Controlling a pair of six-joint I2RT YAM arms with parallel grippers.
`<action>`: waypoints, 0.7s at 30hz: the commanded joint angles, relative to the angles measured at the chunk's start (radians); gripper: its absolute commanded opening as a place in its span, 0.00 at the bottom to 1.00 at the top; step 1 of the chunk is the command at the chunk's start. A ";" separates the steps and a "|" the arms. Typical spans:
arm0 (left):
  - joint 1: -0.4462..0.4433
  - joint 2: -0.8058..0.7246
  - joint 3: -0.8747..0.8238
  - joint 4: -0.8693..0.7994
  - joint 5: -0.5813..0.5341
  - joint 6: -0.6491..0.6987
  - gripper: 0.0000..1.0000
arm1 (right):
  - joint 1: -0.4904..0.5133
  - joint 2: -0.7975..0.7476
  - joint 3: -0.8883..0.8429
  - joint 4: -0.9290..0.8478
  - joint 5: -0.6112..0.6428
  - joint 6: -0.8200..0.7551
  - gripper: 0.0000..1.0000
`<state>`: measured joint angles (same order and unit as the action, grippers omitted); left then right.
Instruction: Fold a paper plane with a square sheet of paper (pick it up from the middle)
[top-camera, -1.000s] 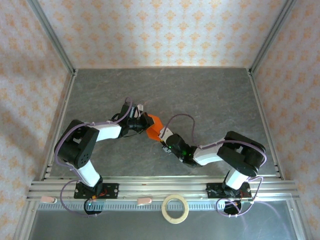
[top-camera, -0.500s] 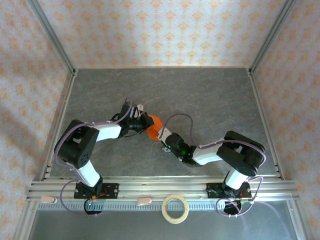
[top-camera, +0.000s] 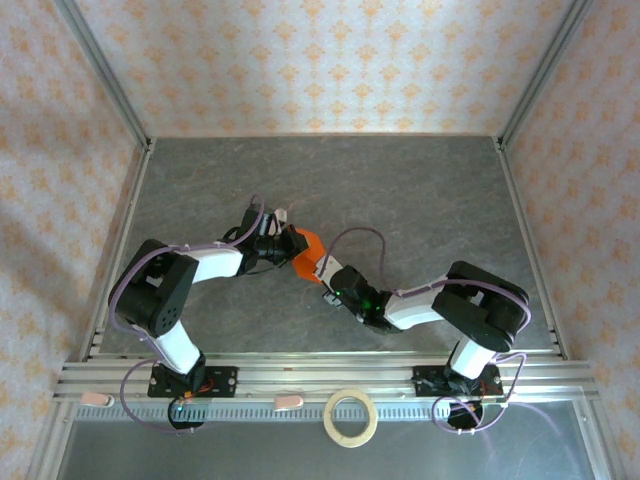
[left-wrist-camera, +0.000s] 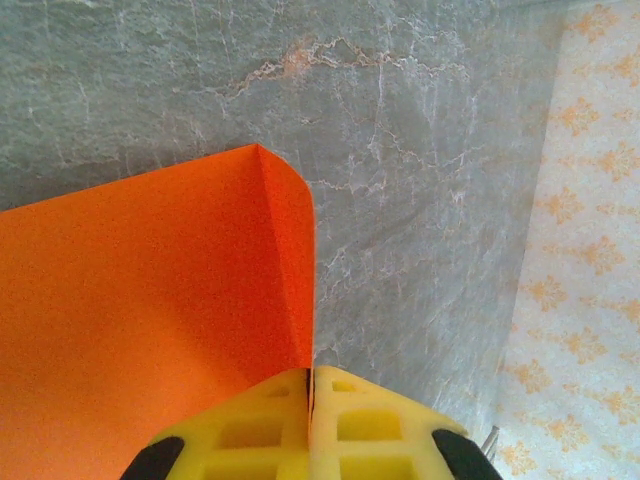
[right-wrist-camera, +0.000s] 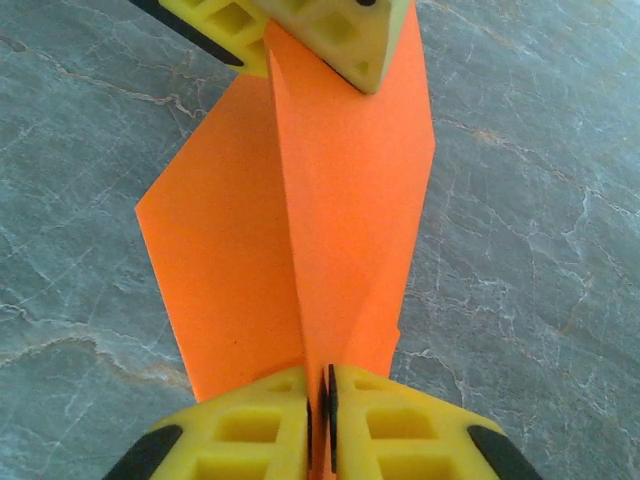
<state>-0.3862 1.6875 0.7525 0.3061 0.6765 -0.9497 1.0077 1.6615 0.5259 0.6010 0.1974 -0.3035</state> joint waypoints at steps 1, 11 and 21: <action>-0.011 0.001 0.030 -0.005 0.010 0.018 0.05 | 0.004 -0.014 0.023 0.000 -0.001 0.035 0.17; -0.016 0.006 0.036 -0.013 0.003 0.021 0.05 | 0.005 -0.040 0.007 0.015 -0.013 0.051 0.10; -0.016 -0.001 0.041 -0.024 -0.001 0.027 0.05 | 0.005 -0.017 -0.002 0.000 0.000 0.068 0.15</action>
<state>-0.3992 1.6875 0.7662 0.3016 0.6762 -0.9413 1.0073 1.6466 0.5259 0.6018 0.1837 -0.2535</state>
